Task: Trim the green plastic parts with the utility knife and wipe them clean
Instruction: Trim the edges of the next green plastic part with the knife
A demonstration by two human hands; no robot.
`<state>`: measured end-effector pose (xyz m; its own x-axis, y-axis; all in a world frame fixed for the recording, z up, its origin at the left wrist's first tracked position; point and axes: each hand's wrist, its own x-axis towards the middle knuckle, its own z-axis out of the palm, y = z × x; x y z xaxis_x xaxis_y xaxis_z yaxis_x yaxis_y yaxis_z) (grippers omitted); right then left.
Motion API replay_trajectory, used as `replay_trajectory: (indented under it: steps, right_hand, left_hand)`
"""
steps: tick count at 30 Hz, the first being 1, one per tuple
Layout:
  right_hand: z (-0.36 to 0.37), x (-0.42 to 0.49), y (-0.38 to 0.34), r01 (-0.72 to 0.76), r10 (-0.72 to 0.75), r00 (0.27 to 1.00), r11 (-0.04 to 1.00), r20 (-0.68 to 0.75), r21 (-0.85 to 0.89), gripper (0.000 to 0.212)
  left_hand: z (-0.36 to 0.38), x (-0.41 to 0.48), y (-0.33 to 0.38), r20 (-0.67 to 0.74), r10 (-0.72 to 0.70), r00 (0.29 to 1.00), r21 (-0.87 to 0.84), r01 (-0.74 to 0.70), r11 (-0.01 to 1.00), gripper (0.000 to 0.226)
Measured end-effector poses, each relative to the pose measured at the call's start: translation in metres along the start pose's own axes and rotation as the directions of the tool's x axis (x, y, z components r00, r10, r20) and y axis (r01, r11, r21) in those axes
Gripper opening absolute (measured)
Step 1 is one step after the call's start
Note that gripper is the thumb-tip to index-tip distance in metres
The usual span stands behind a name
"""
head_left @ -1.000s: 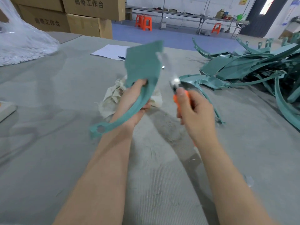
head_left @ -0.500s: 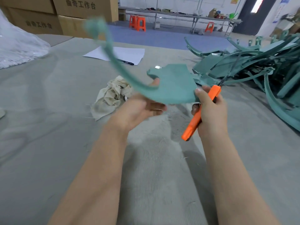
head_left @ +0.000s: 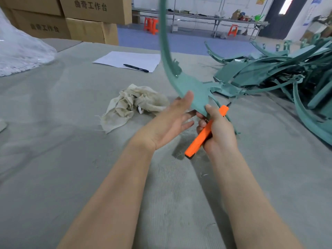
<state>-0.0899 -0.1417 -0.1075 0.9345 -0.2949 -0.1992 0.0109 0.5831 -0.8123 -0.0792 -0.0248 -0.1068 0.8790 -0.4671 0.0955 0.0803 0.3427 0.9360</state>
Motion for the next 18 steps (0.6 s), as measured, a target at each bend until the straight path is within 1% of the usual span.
replay_trajectory:
  steps: [1, 2, 3, 4, 6, 8, 10, 13, 14, 16, 18]
  right_hand:
    - [0.001, -0.001, 0.002, 0.052, -0.051, 0.999, 0.997, 0.016, -0.054, 0.012]
    - [0.001, -0.001, 0.004, 0.115, -0.111, 0.993, 0.985, 0.038, -0.13, 0.012]
    - [0.001, -0.001, 0.006, 0.18, -0.169, 0.983, 0.96, 0.067, -0.214, 0.011]
    - [0.001, -0.001, 0.007, 0.234, -0.213, 0.972, 0.929, 0.101, -0.288, 0.01]
    - [0.002, -0.003, 0.009, 0.298, -0.242, 0.952, 0.875, 0.188, -0.382, 0.013]
    - [0.004, -0.007, 0.01, 0.342, -0.235, 0.93, 0.833, 0.282, -0.434, 0.019]
    - [0.005, -0.009, 0.009, 0.394, -0.259, 0.909, 0.792, 0.327, -0.466, 0.023]
    - [0.0, -0.006, 0.001, 0.47, -0.398, 0.882, 0.711, 0.252, -0.522, 0.045]
    - [-0.004, -0.003, -0.003, 0.485, -0.444, 0.869, 0.678, 0.217, -0.552, 0.051]
    - [-0.011, 0.003, -0.008, 0.492, -0.507, 0.846, 0.618, 0.167, -0.613, 0.054]
    - [-0.014, 0.006, -0.009, 0.495, -0.532, 0.833, 0.591, 0.154, -0.637, 0.051]
  left_hand:
    - [0.004, 0.001, -0.002, -0.085, 0.014, 0.996, 0.041, -0.011, 0.999, 0.082]
    - [0.006, 0.003, -0.003, -0.173, 0.037, 0.984, 0.046, -0.029, 0.999, 0.06]
    - [0.005, 0.004, -0.004, -0.251, 0.046, 0.967, -0.009, -0.05, 0.999, 0.042]
    - [0.004, 0.005, -0.004, -0.311, 0.04, 0.949, -0.111, -0.078, 0.991, 0.034]
    - [0.0, 0.005, -0.004, -0.375, 0.014, 0.927, -0.304, -0.137, 0.943, 0.032]
    - [-0.004, 0.006, -0.003, -0.427, 0.007, 0.904, -0.376, -0.184, 0.908, 0.025]
    - [-0.008, 0.006, -0.001, -0.461, -0.004, 0.887, -0.426, -0.218, 0.878, 0.019]
    - [-0.013, 0.003, 0.007, -0.475, -0.054, 0.878, -0.508, -0.223, 0.832, 0.006]
    - [-0.015, 0.002, 0.008, -0.473, -0.065, 0.879, -0.515, -0.216, 0.829, 0.007]
    - [-0.018, -0.001, 0.011, -0.44, -0.065, 0.896, -0.525, -0.197, 0.828, 0.015]
    - [-0.018, -0.002, 0.012, -0.386, -0.062, 0.92, -0.532, -0.167, 0.83, 0.028]
